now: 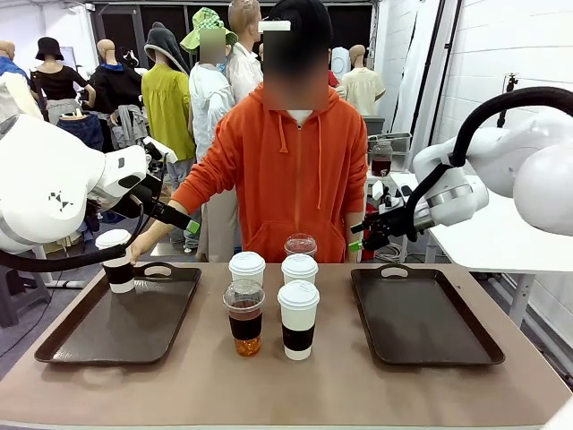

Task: Distribute the coffee onto the tray.
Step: Pick up one iced Americano and place it on the right Handle tray.

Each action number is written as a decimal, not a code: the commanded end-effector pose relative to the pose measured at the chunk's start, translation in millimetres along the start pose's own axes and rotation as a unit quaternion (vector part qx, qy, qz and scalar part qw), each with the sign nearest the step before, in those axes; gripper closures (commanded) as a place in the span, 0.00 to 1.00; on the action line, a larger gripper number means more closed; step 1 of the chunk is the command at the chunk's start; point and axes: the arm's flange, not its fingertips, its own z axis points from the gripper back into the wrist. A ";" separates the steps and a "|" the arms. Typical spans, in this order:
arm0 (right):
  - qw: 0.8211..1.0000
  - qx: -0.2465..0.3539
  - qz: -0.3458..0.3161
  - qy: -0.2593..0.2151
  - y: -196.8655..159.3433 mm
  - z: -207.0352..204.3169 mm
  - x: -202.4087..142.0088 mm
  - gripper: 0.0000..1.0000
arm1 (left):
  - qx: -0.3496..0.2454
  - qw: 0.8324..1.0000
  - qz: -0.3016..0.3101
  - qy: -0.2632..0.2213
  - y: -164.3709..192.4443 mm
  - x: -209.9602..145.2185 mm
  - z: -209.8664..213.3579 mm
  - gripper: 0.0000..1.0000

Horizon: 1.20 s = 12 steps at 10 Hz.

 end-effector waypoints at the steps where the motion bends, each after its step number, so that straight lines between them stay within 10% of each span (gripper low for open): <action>1: 1.000 0.014 -0.009 -0.015 -14.6 -11.1 -13.6 0.00 | -0.001 1.000 0.002 -0.001 1.0 -0.2 0.5 0.00; 12: 0.999 0.028 -0.029 -0.034 -26.8 -25.7 -39.9 0.00 | -0.001 1.000 0.002 -0.001 1.0 -0.2 0.5 0.00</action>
